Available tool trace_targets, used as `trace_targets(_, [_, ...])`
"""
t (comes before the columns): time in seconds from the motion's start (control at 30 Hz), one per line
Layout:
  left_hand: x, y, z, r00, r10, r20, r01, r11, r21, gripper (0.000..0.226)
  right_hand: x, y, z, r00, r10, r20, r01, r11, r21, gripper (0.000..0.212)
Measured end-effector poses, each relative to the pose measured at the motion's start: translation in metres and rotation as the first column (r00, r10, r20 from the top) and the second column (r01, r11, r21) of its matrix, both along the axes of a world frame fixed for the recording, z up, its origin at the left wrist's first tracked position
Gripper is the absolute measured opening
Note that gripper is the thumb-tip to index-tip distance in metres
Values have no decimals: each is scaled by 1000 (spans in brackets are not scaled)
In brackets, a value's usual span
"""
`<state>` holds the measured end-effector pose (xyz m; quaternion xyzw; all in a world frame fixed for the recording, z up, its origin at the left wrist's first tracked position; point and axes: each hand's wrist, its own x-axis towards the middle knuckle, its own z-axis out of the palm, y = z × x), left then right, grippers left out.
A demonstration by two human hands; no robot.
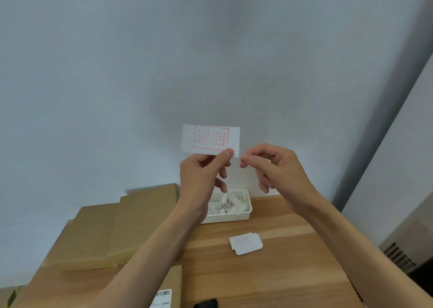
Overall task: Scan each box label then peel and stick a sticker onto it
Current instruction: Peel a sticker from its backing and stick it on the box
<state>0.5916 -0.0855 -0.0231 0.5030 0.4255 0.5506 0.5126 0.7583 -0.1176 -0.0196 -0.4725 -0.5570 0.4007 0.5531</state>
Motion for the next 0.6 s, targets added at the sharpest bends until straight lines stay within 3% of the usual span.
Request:
trace_targets(0.33, [15, 5, 4, 999, -24, -41, 24, 1000, 4, 19, 10, 14, 5, 1000, 15, 17, -16, 999, 46, 10])
trace_targets(0.47, [10, 7, 8, 998, -34, -55, 34, 999, 2, 36, 16, 18, 5, 1000, 0, 8, 0, 999, 47, 10])
trace_targets(0.6, [-4, 18, 7, 975, 166, -147, -147, 980, 134, 53, 26, 19, 5, 1000, -5, -19, 6, 999, 36, 11])
